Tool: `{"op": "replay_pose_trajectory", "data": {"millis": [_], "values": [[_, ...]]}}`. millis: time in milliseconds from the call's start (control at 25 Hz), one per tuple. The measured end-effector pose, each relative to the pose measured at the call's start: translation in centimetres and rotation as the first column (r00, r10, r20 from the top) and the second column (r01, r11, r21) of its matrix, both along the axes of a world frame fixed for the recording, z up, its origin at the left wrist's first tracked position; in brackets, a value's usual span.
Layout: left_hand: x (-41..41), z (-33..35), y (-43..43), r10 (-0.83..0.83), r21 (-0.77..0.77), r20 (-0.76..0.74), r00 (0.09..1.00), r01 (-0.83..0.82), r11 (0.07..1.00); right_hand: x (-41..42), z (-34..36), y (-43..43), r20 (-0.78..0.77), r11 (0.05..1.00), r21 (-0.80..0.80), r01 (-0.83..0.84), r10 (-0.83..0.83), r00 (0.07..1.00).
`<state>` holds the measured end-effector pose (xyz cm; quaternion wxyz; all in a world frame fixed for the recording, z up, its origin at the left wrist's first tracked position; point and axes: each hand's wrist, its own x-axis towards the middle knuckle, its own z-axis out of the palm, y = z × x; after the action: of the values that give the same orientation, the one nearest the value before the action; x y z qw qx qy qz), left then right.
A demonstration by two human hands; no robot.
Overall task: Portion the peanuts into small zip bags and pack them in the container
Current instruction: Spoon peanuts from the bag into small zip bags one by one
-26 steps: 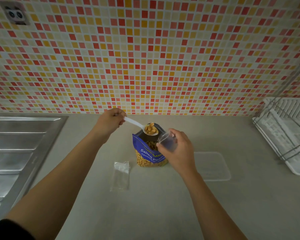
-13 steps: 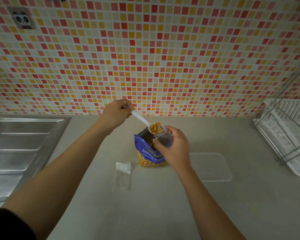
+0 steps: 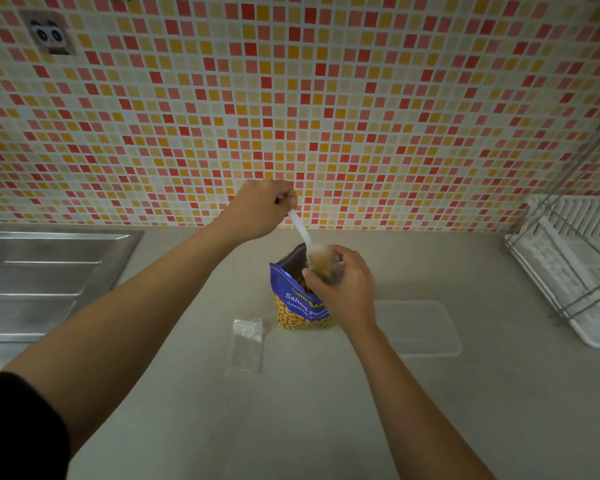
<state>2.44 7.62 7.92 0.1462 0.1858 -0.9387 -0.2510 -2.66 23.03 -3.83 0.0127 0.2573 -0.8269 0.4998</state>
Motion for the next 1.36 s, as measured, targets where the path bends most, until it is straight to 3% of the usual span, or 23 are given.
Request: {"op": "replay_pose_trajectory", "data": {"millis": [80,200,400,520,640,760,960,1040,1200,1280,1360], "values": [[-0.2,1.1,0.9,-0.078,-0.143,-0.031,0.996,0.073,0.987,0.0,0.0,-0.1,-0.001,1.000,-0.013,0.012,-0.012,1.000],[0.1,2.6,1.5,-0.112,-0.236,-0.087,0.990,0.089,0.968,-0.1,0.0,-0.1,0.007,1.000,-0.011,0.020,-0.020,1.000],[0.6,2.0,-0.9,0.116,-0.163,-0.167,0.979,-0.144,0.976,-0.4,0.4,1.4,0.079,0.997,-0.017,0.078,-0.076,0.994],[0.5,-2.7,-0.4,0.071,-0.194,0.012,0.997,-0.067,0.979,-0.7,1.0,2.6,0.110,0.991,-0.022,0.130,-0.127,0.986],[-0.2,-6.4,1.3,0.024,-0.319,0.222,0.975,0.049,0.947,-0.9,1.7,3.3,0.126,0.985,-0.037,0.170,-0.164,0.978],[-0.5,-7.6,1.4,0.058,-0.351,0.276,0.959,0.045,0.935,-0.9,2.2,3.4,0.171,0.980,-0.075,0.182,-0.168,0.971],[2.2,-7.1,0.0,0.186,-0.034,-0.137,0.973,-0.193,0.981,-0.8,3.1,3.1,0.183,0.977,-0.128,0.173,-0.149,0.972],[4.4,-6.8,1.0,0.140,0.085,-0.166,0.976,-0.128,0.988,-0.3,3.5,2.6,0.185,0.978,-0.146,0.150,-0.122,0.975],[6.8,-7.9,4.9,-0.028,0.317,-0.085,0.996,0.054,0.947,1.0,4.0,1.0,0.201,0.978,-0.183,0.096,-0.058,0.978],[7.3,-9.5,5.8,0.041,0.433,-0.117,0.992,0.013,0.901,1.8,3.8,0.7,0.218,0.983,-0.177,0.042,-0.002,0.976],[8.0,-11.1,6.3,0.158,0.652,-0.153,0.975,-0.021,0.758,2.2,2.8,0.9,0.241,0.984,-0.170,-0.051,0.092,0.966]]}}
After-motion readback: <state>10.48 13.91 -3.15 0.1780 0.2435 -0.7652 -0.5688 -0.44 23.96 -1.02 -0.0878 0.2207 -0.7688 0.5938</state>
